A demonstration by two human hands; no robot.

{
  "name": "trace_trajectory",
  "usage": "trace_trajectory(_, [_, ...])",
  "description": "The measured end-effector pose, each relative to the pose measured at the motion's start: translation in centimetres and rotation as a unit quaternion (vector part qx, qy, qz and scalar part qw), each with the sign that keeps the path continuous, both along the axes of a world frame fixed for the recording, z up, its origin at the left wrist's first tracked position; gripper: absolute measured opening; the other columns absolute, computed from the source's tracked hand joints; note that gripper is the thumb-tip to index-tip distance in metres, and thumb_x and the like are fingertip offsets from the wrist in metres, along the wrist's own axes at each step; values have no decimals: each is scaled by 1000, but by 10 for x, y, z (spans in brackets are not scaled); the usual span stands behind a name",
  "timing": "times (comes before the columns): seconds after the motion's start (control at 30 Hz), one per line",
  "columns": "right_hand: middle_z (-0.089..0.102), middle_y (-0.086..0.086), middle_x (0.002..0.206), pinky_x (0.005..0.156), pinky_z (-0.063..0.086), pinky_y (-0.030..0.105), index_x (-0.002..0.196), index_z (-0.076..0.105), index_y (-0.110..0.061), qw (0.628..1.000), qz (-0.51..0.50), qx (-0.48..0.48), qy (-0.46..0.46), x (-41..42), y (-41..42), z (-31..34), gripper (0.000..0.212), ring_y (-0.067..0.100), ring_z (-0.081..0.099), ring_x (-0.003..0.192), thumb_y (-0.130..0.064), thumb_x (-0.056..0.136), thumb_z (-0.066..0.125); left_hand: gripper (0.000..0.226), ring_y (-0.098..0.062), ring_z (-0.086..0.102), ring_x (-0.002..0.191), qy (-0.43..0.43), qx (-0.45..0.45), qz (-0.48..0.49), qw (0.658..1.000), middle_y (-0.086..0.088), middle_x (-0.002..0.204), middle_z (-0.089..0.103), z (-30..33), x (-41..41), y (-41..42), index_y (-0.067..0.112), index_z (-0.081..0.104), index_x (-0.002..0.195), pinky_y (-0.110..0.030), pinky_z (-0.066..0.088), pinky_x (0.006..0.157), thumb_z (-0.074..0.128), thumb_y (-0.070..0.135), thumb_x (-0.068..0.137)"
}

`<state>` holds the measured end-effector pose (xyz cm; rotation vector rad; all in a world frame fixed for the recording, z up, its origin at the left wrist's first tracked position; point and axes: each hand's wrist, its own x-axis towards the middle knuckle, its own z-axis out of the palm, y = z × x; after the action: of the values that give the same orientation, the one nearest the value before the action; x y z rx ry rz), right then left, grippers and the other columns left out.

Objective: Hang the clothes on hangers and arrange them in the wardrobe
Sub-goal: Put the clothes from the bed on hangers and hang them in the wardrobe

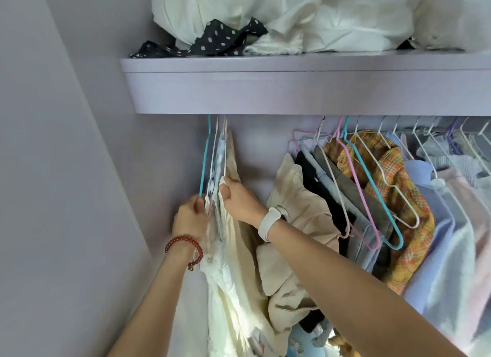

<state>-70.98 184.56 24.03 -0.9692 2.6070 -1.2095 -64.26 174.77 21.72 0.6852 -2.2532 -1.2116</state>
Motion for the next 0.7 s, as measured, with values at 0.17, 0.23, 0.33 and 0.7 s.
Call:
trace_trajectory(0.17, [47,13,136,104,24,18,138,38,-10,997,-27,-79,5,10,51,-15,41,22,40,129,-22,99,34,36,-32,44,115,37,43,45,997,-23,116,47,15,0,23,6,56,97,-32,32,92,31,31,99])
trace_trajectory(0.23, [55,13,123,102,35,23,129,49,-9,985,-87,-117,95,15,83,-17,35,22,49,118,-13,96,41,38,-31,37,123,72,-66,55,994,-18,130,41,23,0,39,8,48,128,-37,27,102,41,27,95])
trace_trajectory(0.33, [60,13,109,93,40,31,114,60,-5,926,-209,-129,286,17,138,-9,31,21,52,104,-7,88,44,43,-30,43,116,195,-178,-7,964,-14,125,48,37,-9,76,8,53,123,-36,30,97,44,24,84])
trace_trajectory(0.7, [58,24,118,81,42,37,133,39,-6,896,-380,129,189,-15,245,-19,41,36,54,108,-14,92,41,43,-27,51,118,-7,36,-267,963,-8,129,53,-21,-70,219,14,28,140,-29,37,96,35,17,97])
